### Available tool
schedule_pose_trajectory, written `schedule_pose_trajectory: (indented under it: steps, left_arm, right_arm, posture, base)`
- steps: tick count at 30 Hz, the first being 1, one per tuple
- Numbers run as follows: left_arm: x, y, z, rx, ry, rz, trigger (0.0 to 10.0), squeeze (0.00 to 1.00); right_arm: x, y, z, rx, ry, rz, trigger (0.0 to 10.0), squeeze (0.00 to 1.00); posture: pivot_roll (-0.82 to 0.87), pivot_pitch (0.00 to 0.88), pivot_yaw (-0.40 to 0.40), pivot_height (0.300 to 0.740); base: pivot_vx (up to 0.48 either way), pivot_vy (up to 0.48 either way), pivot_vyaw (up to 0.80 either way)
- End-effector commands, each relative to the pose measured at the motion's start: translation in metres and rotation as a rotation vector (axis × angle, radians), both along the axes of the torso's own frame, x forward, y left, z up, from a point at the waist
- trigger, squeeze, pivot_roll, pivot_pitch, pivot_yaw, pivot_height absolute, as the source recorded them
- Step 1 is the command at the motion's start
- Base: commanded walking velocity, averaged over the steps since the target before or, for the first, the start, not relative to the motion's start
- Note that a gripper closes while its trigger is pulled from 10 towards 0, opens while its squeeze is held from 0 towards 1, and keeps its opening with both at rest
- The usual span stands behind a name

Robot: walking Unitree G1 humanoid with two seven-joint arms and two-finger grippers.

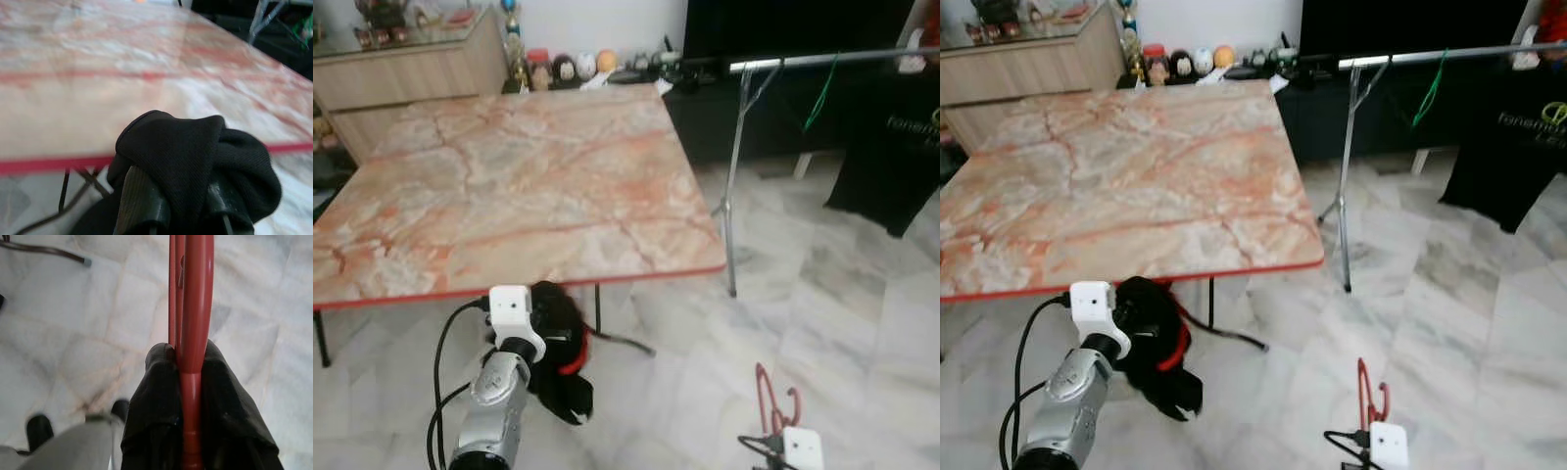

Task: Hang hanger

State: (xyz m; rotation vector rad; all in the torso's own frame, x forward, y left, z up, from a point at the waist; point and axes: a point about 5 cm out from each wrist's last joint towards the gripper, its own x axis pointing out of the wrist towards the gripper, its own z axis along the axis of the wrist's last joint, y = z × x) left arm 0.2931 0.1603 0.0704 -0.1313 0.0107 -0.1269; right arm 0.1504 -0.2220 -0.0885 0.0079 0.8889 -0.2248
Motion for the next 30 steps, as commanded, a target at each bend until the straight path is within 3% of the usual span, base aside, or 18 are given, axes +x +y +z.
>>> schedule_pose_trajectory:
  steps: [1,6,13,17,20,25,26,30]
  left_arm:
    - [0.001,0.013,0.007,0.011,-0.028,0.03,10.0,0.0]
    - [0.0,0.015,0.009,0.005,-0.038,0.037,10.0,0.0]
    - [0.005,0.014,0.036,0.002,-0.123,0.024,10.0,0.0]
    - [0.013,0.011,0.063,0.008,-0.203,0.005,10.0,0.0]
    - [0.036,0.0,0.115,-0.008,-0.339,-0.045,10.0,0.0]
    - [0.055,-0.015,0.154,0.019,-0.427,-0.117,10.0,0.0]
    - [0.066,-0.019,0.168,0.035,-0.447,-0.115,10.0,0.0]
    - [0.078,-0.025,0.189,0.027,-0.476,-0.107,10.0,0.0]
  right_arm:
    - [0.004,0.012,-0.001,0.03,-0.012,0.008,10.0,0.0]
    - [0.004,0.012,0.0,0.03,-0.014,0.012,10.0,0.0]
    - [0.005,0.013,0.0,0.032,-0.013,0.015,10.0,0.0]
    - [0.006,0.012,0.0,0.03,-0.017,0.006,10.0,0.0]
    - [0.007,0.006,0.001,0.025,-0.022,-0.04,10.0,0.0]
    - [0.005,0.002,0.002,0.021,-0.023,-0.075,10.0,0.0]
    - [0.006,0.002,0.002,0.023,-0.024,-0.075,10.0,0.0]
    - [0.006,0.005,0.001,0.031,-0.027,-0.081,10.0,0.0]
  posture:
    - [-0.1,0.0,0.003,0.74]
    - [-0.1,0.0,0.001,0.74]
    - [-0.09,0.0,-0.002,0.74]
    - [-0.09,0.0,-0.002,0.74]
    - [-0.07,0.0,-0.002,0.74]
    - [-0.07,0.0,0.01,0.74]
    - [-0.08,0.0,0.013,0.74]
    - [-0.08,0.0,0.024,0.74]
  base:
    - [0.311,0.0,0.0]
    - [0.184,0.0,0.0]
    - [0.0,0.0,0.0]
    - [0.0,0.0,0.0]
    - [0.0,0.0,0.0]
    - [0.0,0.0,0.0]
    - [0.0,0.0,0.0]
    - [0.0,0.0,0.0]
